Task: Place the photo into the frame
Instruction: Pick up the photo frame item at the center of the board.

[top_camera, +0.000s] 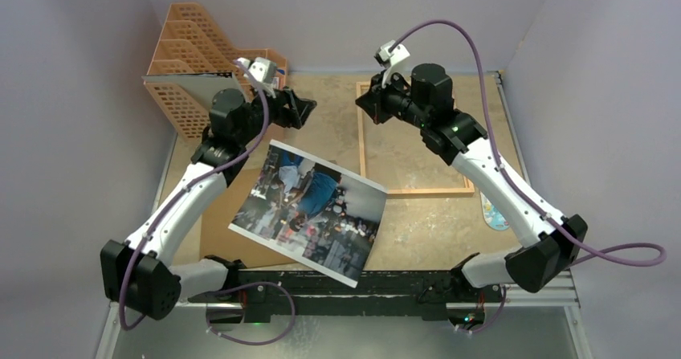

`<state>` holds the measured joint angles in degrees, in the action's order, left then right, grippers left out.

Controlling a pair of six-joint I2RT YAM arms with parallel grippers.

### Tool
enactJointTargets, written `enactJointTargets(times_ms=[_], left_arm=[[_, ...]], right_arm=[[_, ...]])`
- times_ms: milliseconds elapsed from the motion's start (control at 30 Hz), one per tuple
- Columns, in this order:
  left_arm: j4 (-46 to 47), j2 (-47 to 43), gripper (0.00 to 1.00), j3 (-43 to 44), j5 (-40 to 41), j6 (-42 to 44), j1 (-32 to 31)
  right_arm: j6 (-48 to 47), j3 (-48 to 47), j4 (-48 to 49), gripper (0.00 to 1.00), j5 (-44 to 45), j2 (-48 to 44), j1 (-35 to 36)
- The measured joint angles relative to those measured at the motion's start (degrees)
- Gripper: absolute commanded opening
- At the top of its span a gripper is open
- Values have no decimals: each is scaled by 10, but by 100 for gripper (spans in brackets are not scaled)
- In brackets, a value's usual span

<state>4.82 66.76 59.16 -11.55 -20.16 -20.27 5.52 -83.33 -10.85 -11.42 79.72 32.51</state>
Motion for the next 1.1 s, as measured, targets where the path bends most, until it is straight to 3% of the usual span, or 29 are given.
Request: enactJointTargets(times_ms=[367,567,833,1100], left_arm=[[15,106,73,122,-321,187,0],[15,121,74,154,-442,261,0],[4,182,74,154,-485,304,-5],[-3,177,72,152,-502,343,-17]], right_arm=[[-7,-2,-5,0,-18,-42,0],[-19,-7,-12,0,-46,-41,0],[-47,12,-14,0,-80,-68,0],[-79,40,-4,0,-136,-134,0]])
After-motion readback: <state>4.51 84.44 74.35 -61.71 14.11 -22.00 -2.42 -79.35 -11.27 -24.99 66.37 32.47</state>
